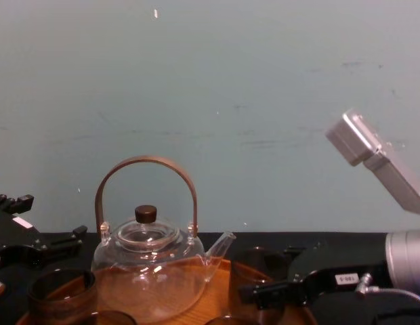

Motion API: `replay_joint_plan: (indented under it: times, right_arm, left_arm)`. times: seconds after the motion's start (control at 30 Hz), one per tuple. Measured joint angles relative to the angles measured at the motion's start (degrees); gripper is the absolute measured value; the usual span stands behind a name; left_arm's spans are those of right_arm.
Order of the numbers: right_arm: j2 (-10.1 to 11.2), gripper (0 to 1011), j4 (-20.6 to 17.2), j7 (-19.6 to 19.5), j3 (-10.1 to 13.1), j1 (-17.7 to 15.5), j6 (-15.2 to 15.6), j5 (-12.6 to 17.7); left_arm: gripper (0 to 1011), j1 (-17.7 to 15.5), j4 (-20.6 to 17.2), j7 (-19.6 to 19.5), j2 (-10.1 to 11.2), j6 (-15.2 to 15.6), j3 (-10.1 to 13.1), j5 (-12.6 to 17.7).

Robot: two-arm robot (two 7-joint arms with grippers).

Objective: Pick up the glass from the table and place it on the tray.

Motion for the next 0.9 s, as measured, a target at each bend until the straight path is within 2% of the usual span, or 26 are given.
replay_joint_plan:
  times: [0.47, 0.9]
  right_arm:
    - [-1.9, 902, 3.7, 0.0, -0.3, 0.7, -0.5, -1.6]
    - [-2.3, 902, 4.2, -0.6, -0.1, 0.7, -0.5, -2.3]
  left_arm:
    - [1001, 0.0, 0.0, 0.0, 0.0, 0.0, 0.0, 0.0]
    - [1001, 0.0, 0.0, 0.0, 0.0, 0.0, 0.0, 0.0]
